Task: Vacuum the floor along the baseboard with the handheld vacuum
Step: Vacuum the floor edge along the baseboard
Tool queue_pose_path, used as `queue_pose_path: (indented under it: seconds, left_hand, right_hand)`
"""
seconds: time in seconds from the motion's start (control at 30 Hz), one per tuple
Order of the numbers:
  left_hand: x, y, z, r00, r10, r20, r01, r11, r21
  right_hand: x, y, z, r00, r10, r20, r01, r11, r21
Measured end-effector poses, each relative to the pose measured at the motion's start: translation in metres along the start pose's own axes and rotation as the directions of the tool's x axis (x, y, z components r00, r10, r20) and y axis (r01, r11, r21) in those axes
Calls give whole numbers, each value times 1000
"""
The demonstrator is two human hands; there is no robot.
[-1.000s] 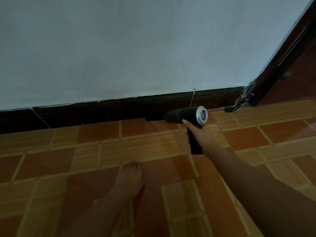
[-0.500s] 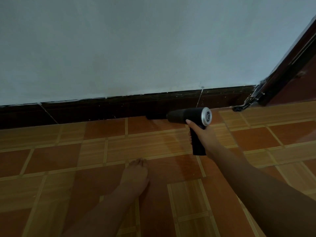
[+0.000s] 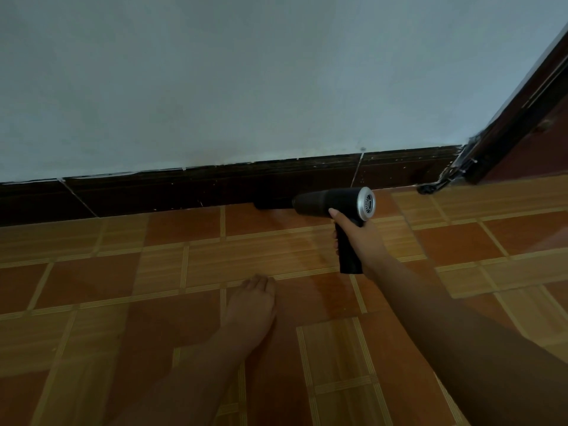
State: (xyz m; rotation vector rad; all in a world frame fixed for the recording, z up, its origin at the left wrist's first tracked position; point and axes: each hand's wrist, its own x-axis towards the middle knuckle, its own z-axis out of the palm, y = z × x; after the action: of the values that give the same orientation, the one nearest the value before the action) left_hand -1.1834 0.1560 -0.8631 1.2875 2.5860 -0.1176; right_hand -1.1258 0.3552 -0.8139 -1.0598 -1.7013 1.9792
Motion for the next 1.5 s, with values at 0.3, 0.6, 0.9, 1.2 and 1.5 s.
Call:
queue_pose_path:
  seconds: [0.3, 0.6, 0.9, 1.2, 1.5]
  left_hand:
    - [17, 34, -3, 990, 124, -62, -127, 991, -48]
    - [29, 54, 1, 986, 168, 4, -168, 985, -27]
    - [41, 74, 2, 979, 201, -16, -201, 977, -69]
    - [48, 96, 2, 979, 205, -11, -205, 977, -52]
    - [53, 104, 1, 984, 179, -18, -179, 984, -17]
  right_hand:
    - [-4, -4, -41, 996, -13, -91, 13, 1000, -5]
    - [-10, -7, -81, 975, 0, -221, 6, 1000, 27]
    - [-16, -5, -108, 954, 13, -299, 13, 996, 85]
    - [-18, 0, -140, 915, 18, -402, 48, 987, 152]
    - [-9, 6, -154, 834, 30, -551, 101, 974, 205]
